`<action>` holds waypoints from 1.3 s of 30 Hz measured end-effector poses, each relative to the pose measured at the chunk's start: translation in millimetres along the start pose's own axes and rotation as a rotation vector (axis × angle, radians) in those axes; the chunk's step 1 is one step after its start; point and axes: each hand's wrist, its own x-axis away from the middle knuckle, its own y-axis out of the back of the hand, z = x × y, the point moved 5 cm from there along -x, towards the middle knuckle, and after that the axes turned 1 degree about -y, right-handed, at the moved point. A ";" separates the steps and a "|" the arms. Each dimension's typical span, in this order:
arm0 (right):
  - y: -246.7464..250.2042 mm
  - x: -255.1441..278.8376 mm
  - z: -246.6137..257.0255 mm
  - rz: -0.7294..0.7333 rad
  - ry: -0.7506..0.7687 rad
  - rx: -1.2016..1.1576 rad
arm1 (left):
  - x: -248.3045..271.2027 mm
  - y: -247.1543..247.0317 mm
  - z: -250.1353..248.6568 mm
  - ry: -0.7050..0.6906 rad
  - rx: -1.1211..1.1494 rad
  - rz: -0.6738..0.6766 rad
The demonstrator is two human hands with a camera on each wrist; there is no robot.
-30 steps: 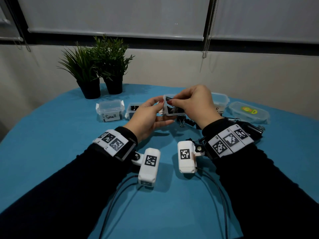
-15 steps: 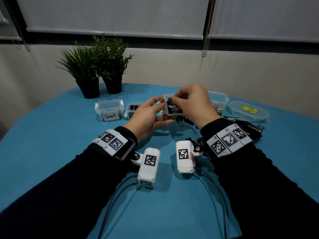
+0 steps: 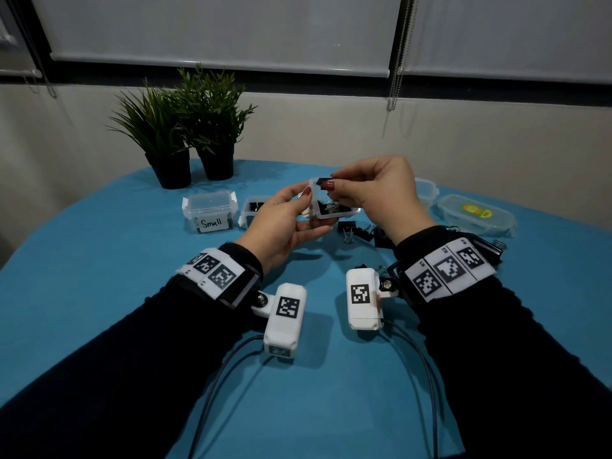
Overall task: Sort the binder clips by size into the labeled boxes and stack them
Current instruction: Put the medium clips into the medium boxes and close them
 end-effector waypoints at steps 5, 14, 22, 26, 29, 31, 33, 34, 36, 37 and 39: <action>-1.4 0.6 3.6 -0.005 0.061 0.133 | 0.1 0.3 0.0 -0.002 0.013 0.005; -8.4 -1.2 -2.6 0.077 0.075 0.405 | 0.6 -1.7 0.0 0.000 -0.005 0.023; -13.6 -3.1 -6.5 0.125 0.148 0.446 | 0.6 -2.0 0.9 0.008 0.004 0.039; -10.2 -3.0 -4.3 0.116 0.137 0.417 | 0.5 -3.4 0.0 0.008 0.008 0.029; -8.2 -1.9 -1.0 0.139 0.121 0.465 | 0.1 -3.6 -1.9 -0.008 -0.001 0.009; -10.8 -0.1 -1.6 0.185 0.102 0.506 | -0.2 -2.8 -2.3 -0.019 -0.005 0.004; -12.6 1.6 -3.3 0.220 0.076 0.534 | -0.9 -2.3 -1.8 -0.022 -0.011 -0.001; -12.9 2.3 -3.9 0.232 0.058 0.540 | -1.3 -2.1 -1.7 -0.023 -0.014 -0.005; -13.6 3.5 -3.0 0.256 0.034 0.543 | -1.3 -1.6 -3.0 -0.031 -0.023 -0.012; -14.1 3.9 -2.4 0.273 0.026 0.532 | -1.3 -0.9 -4.7 -0.040 -0.037 -0.016; -17.2 6.3 -1.7 0.324 0.020 0.500 | -1.4 0.6 -8.0 -0.065 -0.098 -0.023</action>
